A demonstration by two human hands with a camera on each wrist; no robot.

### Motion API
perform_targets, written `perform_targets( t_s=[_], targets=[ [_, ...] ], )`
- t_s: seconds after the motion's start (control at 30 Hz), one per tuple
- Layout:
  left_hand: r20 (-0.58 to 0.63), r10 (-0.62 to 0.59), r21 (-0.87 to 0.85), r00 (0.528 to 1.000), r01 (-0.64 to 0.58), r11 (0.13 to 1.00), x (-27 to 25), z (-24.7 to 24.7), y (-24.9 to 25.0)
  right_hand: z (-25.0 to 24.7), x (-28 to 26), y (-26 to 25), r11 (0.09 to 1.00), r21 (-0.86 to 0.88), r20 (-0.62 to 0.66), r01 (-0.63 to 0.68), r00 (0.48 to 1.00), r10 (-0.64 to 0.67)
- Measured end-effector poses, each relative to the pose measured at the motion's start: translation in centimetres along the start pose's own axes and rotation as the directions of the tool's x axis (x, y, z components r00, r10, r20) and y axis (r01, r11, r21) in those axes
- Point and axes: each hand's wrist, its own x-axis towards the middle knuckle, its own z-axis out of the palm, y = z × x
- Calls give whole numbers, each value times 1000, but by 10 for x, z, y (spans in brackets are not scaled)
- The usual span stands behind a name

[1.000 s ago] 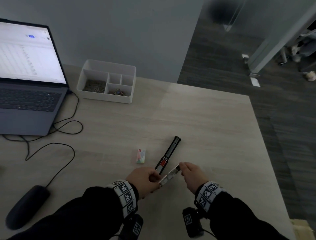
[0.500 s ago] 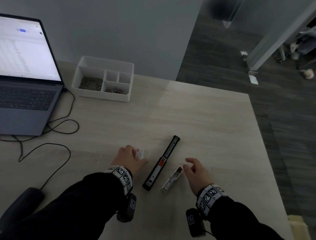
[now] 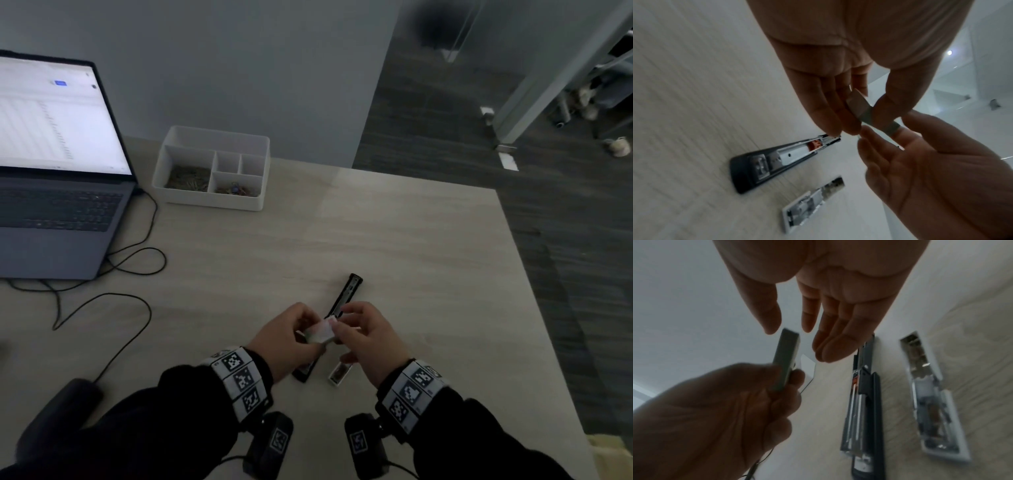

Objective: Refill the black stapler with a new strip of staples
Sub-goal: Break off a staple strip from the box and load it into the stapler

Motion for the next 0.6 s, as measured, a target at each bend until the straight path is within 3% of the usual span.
perform_targets(
  t_s=[0.1, 0.23, 0.6],
  targets=[
    [37, 16, -102, 999, -12, 995, -10, 0, 7, 4, -5, -6, 999, 38, 15, -6, 1000, 6],
    [97, -87, -388, 992, 118, 914, -16, -3, 13, -1, -9, -7, 985, 168, 4, -49, 999, 49],
    [12, -176, -499, 984, 159, 852, -25, -5, 8, -10, -23, -10, 977, 211, -10, -45, 999, 49]
  ],
)
